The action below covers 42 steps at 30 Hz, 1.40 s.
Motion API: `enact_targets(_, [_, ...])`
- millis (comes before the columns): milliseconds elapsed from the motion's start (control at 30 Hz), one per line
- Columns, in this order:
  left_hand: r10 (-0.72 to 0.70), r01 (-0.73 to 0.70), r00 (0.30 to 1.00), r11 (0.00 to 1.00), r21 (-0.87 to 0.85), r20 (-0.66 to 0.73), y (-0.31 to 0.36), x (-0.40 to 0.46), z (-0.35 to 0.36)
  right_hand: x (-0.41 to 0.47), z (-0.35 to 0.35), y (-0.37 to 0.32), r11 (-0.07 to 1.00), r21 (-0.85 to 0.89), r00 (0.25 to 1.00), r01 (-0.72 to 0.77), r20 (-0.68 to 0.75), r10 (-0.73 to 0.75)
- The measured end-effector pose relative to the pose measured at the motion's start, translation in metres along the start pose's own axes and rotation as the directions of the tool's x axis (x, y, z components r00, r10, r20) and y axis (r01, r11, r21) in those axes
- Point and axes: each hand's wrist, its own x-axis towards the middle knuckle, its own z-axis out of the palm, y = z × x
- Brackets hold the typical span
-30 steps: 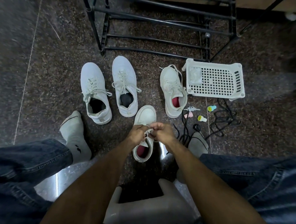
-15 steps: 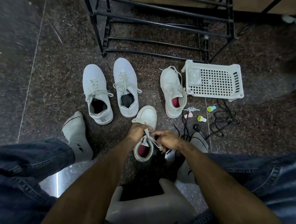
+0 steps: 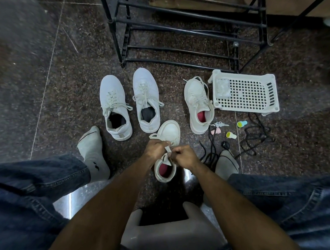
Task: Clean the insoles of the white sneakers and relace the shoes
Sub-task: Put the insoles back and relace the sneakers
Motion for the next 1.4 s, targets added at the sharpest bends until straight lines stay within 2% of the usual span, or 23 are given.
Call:
enact_targets(67, [0.136,-0.142,0.99,0.97,0.2,0.046,-0.007,0.003,-0.011,0.002,0.0,-0.002,0.997,0.034,0.998,-0.067,-0.001,0.067])
enact_targets(133, [0.227,-0.279,0.959,0.866,0.416,0.171,-0.013,0.002,-0.022,0.001,-0.002,-0.005,0.988,0.088,0.992,-0.126,0.001,0.127])
enact_targets(233, [0.212,-0.324,0.945,0.722,0.612,0.249,-0.024,0.003,-0.032,0.001,-0.002,-0.006,0.968,0.168,0.982,-0.188,0.015,0.189])
enact_targets(300, [0.28,-0.382,0.923,0.609,0.695,0.262,-0.023,-0.001,-0.034,0.001,-0.002,-0.009,0.958,0.183,0.975,-0.221,0.011,0.222])
enact_targets(367, [0.363,-0.478,0.866,0.405,0.779,0.343,-0.02,-0.006,-0.035,0.002,-0.003,-0.012,0.954,0.175,0.969,-0.243,0.005,0.246])
enact_targets(467, [0.429,-0.585,0.735,0.01,0.811,0.525,-0.007,-0.018,-0.035,0.003,-0.007,-0.021,0.962,0.121,0.969,-0.246,0.032,0.244])
enact_targets(533, [0.396,-0.615,0.688,-0.129,0.778,0.609,-0.001,-0.019,-0.036,0.005,-0.01,-0.025,0.97,0.053,0.971,-0.237,0.052,0.234])
enact_targets(567, [0.361,-0.62,0.691,-0.149,0.77,0.626,0.001,-0.017,-0.035,0.006,-0.011,-0.026,0.973,0.021,0.972,-0.231,0.052,0.23])
enact_targets(633, [0.328,-0.607,0.729,-0.095,0.789,0.601,0.001,-0.012,-0.034,0.009,-0.012,-0.025,0.978,0.004,0.978,-0.207,0.039,0.206])
enact_targets(667, [0.35,-0.593,0.751,-0.015,0.805,0.56,0.001,-0.011,-0.033,0.01,-0.012,-0.023,0.981,0.03,0.982,-0.19,0.03,0.189])
enact_targets(733, [0.414,-0.556,0.802,0.252,0.792,0.431,-0.001,-0.008,-0.031,0.011,-0.01,-0.017,0.986,0.089,0.99,-0.142,0.009,0.142])
enact_targets(800, [0.378,-0.469,0.875,0.516,0.717,0.301,0.0,-0.008,-0.029,0.011,-0.008,-0.008,0.994,0.074,0.997,-0.078,0.01,0.077])
enact_targets(833, [0.35,-0.431,0.899,0.594,0.679,0.265,0.0,-0.008,-0.028,0.01,-0.008,-0.005,0.998,0.041,0.999,-0.041,0.02,0.041])
enact_targets(900, [0.314,-0.387,0.921,0.671,0.632,0.23,-0.001,-0.006,-0.028,0.008,-0.007,0.001,0.998,-0.033,0.999,0.051,0.013,-0.051])
enact_targets(967, [0.3,-0.373,0.927,0.691,0.619,0.225,-0.001,-0.004,-0.028,0.009,-0.005,0.004,0.992,-0.07,0.994,0.101,-0.026,-0.103])
enact_targets(1033, [0.297,-0.369,0.928,0.668,0.646,0.223,-0.001,-0.002,-0.029,0.011,-0.001,0.003,0.996,-0.044,0.996,0.081,-0.032,-0.083])
enact_targets(1100, [0.324,-0.381,0.917,0.549,0.744,0.231,0.0,-0.003,-0.031,0.01,0.001,-0.002,0.999,-0.002,0.999,0.034,-0.014,-0.034])
enact_targets(1167, [0.388,-0.406,0.883,0.349,0.845,0.264,-0.001,-0.004,-0.033,0.008,0.001,-0.004,0.998,0.057,0.999,-0.027,0.022,0.025])
enact_targets(1200, [0.43,-0.415,0.861,0.287,0.863,0.271,-0.002,-0.005,-0.033,0.007,0.0,-0.005,0.994,0.085,0.997,-0.064,0.049,0.06])
enact_targets(1333, [0.521,-0.428,0.825,0.321,0.845,0.22,-0.005,-0.011,-0.03,0.005,-0.004,-0.004,0.975,0.173,0.984,-0.142,0.128,0.121])
enact_targets(1400, [0.482,-0.442,0.838,0.325,0.836,0.256,-0.008,-0.012,-0.028,0.003,-0.005,-0.003,0.964,0.214,0.983,-0.156,0.131,0.13])
